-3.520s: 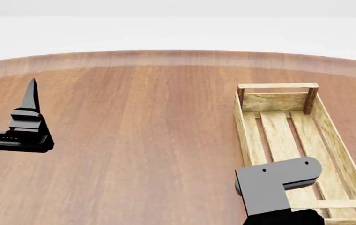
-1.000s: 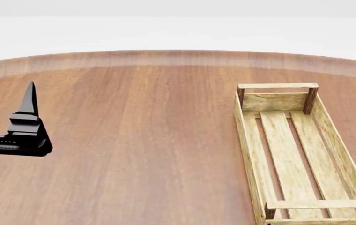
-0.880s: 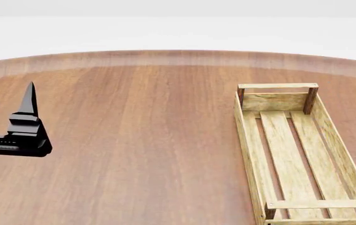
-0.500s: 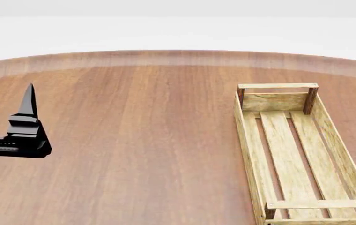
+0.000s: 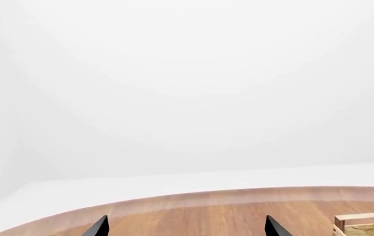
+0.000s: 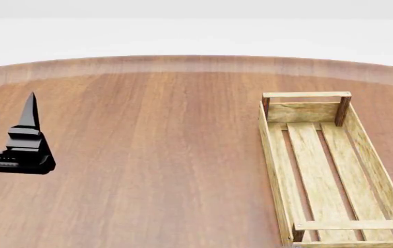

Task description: Stack the right bowl on the left bowl and place them in the tray.

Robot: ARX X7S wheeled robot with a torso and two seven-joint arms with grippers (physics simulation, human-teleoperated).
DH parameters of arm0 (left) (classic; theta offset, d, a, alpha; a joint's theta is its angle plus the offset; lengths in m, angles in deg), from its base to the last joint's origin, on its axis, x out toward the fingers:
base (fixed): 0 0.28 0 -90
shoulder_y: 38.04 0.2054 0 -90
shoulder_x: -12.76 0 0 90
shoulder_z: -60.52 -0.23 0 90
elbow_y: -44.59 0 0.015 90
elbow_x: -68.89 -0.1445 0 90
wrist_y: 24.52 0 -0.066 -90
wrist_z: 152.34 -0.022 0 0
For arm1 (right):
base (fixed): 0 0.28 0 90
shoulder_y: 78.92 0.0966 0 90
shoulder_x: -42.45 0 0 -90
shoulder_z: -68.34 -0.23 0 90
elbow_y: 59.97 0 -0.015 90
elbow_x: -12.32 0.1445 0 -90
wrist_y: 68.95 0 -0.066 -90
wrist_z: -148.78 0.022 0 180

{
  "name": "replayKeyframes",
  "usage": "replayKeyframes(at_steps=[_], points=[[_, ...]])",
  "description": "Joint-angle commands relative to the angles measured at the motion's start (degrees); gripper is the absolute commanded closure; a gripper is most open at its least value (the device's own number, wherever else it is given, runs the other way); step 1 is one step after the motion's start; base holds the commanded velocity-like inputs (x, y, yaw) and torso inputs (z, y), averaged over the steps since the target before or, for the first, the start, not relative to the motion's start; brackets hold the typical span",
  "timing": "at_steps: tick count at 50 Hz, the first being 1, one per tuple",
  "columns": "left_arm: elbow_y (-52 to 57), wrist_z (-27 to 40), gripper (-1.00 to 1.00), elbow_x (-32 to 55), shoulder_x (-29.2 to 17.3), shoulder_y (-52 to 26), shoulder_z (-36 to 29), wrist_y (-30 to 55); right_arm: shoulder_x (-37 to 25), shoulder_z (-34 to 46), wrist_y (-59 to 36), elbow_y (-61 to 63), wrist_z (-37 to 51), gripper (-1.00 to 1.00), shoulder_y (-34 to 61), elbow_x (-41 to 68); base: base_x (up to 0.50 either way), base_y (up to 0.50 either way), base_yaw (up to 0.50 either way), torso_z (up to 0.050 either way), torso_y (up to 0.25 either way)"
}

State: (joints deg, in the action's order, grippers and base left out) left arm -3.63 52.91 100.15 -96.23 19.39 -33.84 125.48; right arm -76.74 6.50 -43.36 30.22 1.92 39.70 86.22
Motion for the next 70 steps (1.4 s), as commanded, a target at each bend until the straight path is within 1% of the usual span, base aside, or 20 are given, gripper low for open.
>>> replayKeyframes(at_steps=[1, 12, 18, 28, 52, 58, 70], points=[[0.31, 0.4, -1.0, 0.48, -0.12, -0.22, 0.13, 0.3, -0.53, -1.14, 1.1, 2.87, -1.61, 1.0, 0.17, 1.45, 0.0, 0.0, 0.0, 0.0, 0.0], [0.23, 0.54, -1.0, 0.68, -0.25, 0.15, 0.19, -0.23, -0.58, -2.28, 1.67, 3.79, -1.25, 1.0, 0.57, 2.89, 0.0, 0.0, 0.0, 0.0, 0.0], [0.36, 0.67, -1.0, 0.9, -0.31, 0.12, 0.17, -0.23, -0.73, -4.04, 1.34, 4.87, 0.39, 1.0, 1.7, 5.48, 0.0, 0.0, 0.0, 0.0, 0.0], [0.05, 0.77, -1.0, 1.04, -0.38, 0.05, -0.02, -0.57, -0.65, -7.23, -0.31, 6.68, 5.41, 1.0, 7.32, 11.19, 0.0, 0.0, 0.0, 0.0, 0.0], [0.29, 1.53, -1.0, 2.0, -0.7, -0.99, -0.13, 0.34, 0.31, -8.06, -1.22, 7.22, 8.28, 1.0, 12.91, 15.28, 0.0, 0.0, 0.0, 0.0, 0.0], [0.39, 1.7, -1.0, 2.17, -0.73, -1.11, -0.3, 0.38, 1.95, -6.51, -1.04, 5.57, 7.06, 1.0, 13.72, 13.86, 0.0, 0.0, 0.0, 0.0, 0.0], [-0.47, 1.71, -1.0, 1.94, -0.56, -1.0, -1.11, -0.67, 8.98, -1.75, 0.09, -3.25, 2.54, 1.0, 19.09, 8.87, 0.0, 0.0, 0.0, 0.0, 0.0]])
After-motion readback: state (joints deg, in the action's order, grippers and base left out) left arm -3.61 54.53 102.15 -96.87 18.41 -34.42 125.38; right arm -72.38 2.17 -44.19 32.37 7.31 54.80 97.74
